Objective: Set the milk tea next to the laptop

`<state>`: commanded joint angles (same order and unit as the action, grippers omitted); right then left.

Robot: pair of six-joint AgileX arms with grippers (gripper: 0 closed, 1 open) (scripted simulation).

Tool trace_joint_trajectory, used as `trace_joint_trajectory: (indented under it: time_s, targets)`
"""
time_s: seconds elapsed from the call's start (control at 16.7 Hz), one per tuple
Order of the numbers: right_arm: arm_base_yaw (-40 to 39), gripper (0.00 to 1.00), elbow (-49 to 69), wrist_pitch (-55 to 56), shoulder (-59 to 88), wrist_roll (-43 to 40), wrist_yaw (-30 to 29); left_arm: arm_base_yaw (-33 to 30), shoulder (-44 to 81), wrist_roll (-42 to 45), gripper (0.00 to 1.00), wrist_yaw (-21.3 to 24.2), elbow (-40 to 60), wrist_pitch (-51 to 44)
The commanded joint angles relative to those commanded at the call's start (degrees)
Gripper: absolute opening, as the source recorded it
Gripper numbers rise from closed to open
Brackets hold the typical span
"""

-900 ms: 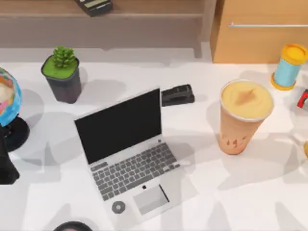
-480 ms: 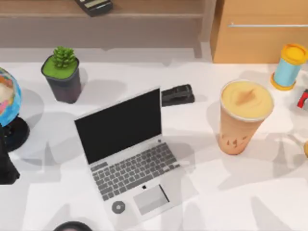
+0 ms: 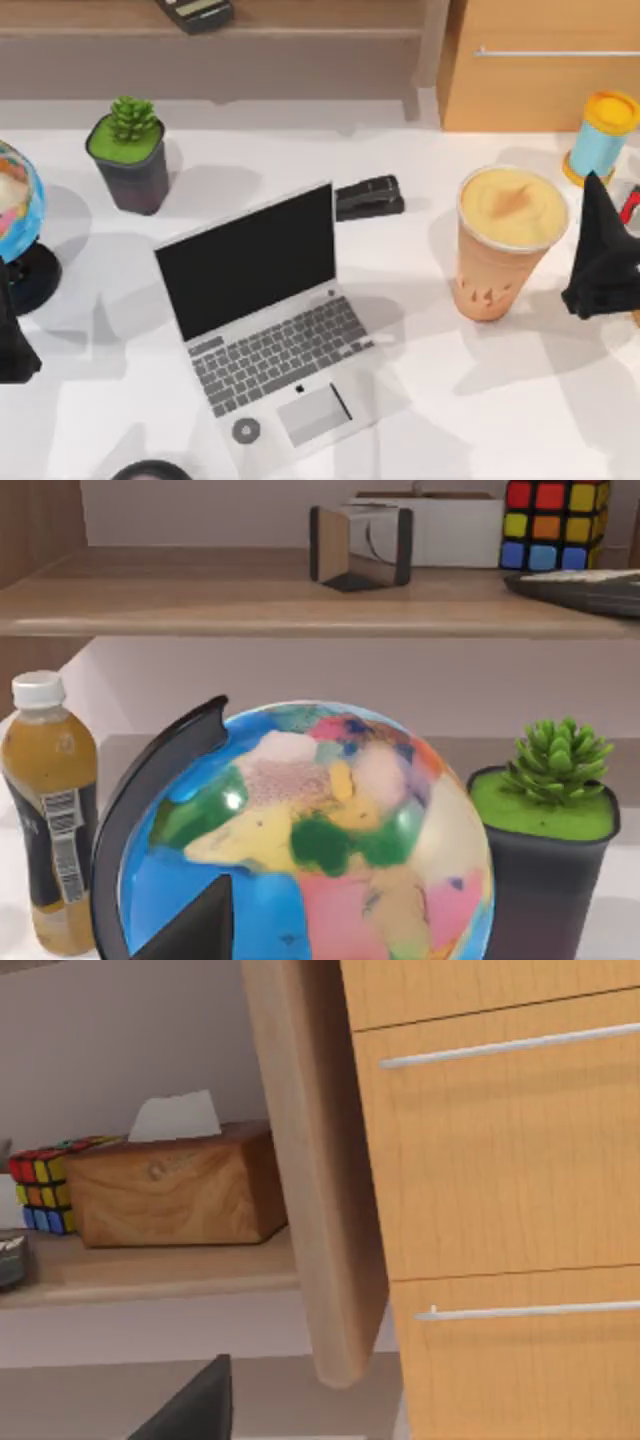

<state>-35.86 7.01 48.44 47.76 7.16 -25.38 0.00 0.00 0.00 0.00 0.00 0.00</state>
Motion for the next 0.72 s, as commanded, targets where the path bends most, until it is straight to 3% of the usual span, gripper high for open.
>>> trace_joint_trajectory:
  time_s: [0.3,0.72]
  targets:
    - [-14.0,1.0,2.9,20.2,28.2,2.6,-16.1,0.0,0.0,0.0,1.0,0.0,0.0,0.0]
    - [-23.1,1.0,4.6,33.0,56.0,4.0,-33.3,0.0,0.0,0.0,1.0,0.0,0.0,0.0]
